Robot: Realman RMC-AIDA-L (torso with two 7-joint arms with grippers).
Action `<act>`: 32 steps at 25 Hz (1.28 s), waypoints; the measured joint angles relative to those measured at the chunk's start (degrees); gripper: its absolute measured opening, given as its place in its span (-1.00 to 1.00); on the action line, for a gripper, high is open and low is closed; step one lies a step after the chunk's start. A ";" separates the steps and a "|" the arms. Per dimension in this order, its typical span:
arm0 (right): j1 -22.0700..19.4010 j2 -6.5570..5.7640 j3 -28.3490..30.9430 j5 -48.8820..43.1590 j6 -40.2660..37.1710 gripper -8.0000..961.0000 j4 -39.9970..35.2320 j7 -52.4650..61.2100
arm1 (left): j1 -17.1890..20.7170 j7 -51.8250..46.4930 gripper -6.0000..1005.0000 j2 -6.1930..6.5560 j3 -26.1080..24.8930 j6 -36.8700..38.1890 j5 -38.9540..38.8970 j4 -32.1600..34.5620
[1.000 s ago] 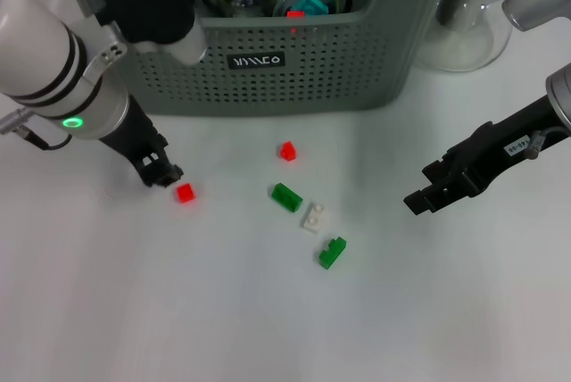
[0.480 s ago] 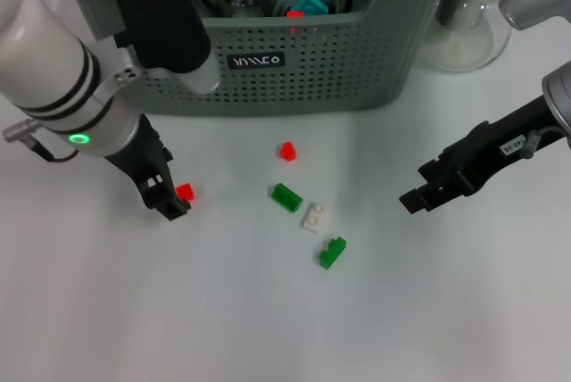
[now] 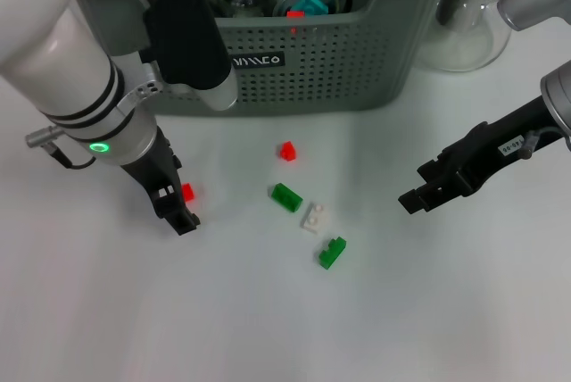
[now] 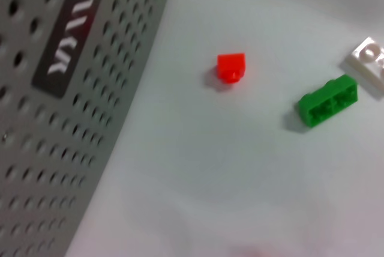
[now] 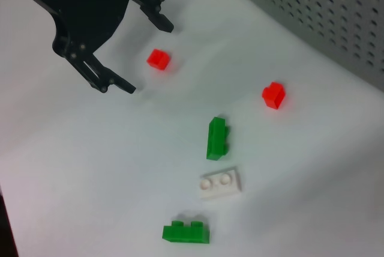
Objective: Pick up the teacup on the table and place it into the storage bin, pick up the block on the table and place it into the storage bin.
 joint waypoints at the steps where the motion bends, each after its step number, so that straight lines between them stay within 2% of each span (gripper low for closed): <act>1: -0.02 0.00 -0.01 0.00 0.00 0.43 0.01 0.02 | -0.06 -0.06 0.75 -0.01 0.15 -0.07 -0.24 -0.02; 6: -0.31 0.09 -0.19 0.00 0.01 0.43 0.04 0.04 | -0.22 -0.37 0.74 -0.02 0.32 -0.42 -1.10 -0.38; 11: -0.40 0.06 -0.23 -0.01 -0.01 0.43 0.39 0.05 | -1.06 -1.02 0.65 0.13 0.03 -1.99 -0.87 -2.79; 14: -0.37 0.01 -0.23 -0.11 0.00 0.43 0.56 0.02 | -1.23 -1.12 0.31 0.22 -0.12 -2.58 -0.76 -3.38; 19: -0.31 0.00 -0.23 -0.17 0.03 0.43 0.56 -0.01 | -1.12 -1.14 0.12 0.24 -0.08 -3.32 -0.55 -3.55; 32: -0.30 0.00 -0.25 -0.18 0.49 0.43 0.66 -0.30 | -1.41 -1.15 0.07 0.25 -0.20 -4.01 -0.42 -5.03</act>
